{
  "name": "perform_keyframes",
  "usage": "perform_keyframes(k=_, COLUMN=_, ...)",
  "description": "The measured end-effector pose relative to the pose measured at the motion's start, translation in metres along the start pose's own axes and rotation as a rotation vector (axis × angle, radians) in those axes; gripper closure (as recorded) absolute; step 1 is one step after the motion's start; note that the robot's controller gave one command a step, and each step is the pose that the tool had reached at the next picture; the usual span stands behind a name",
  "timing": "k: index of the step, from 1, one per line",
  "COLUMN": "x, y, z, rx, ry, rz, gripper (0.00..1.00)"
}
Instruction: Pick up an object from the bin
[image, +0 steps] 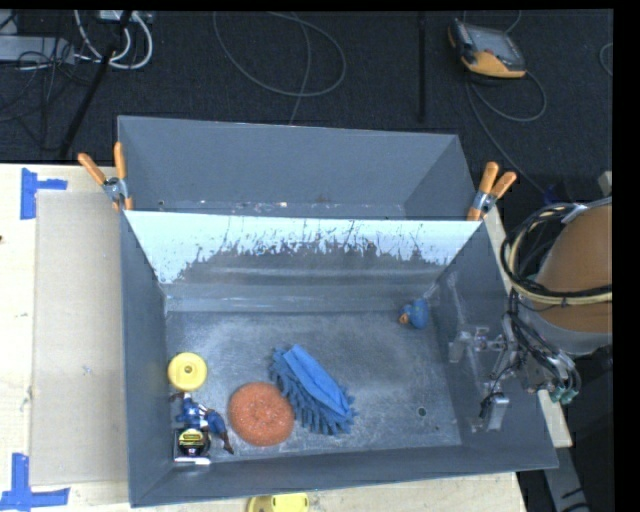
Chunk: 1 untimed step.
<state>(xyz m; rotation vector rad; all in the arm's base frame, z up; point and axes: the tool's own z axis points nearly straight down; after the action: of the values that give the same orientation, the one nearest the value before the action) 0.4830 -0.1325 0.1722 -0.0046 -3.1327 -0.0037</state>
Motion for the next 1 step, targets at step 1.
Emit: perform_keyframes(k=1, x=-0.0018, y=0.0005, z=-0.0042, rx=0.002, ry=-0.008, rz=-0.005, gripper=0.0)
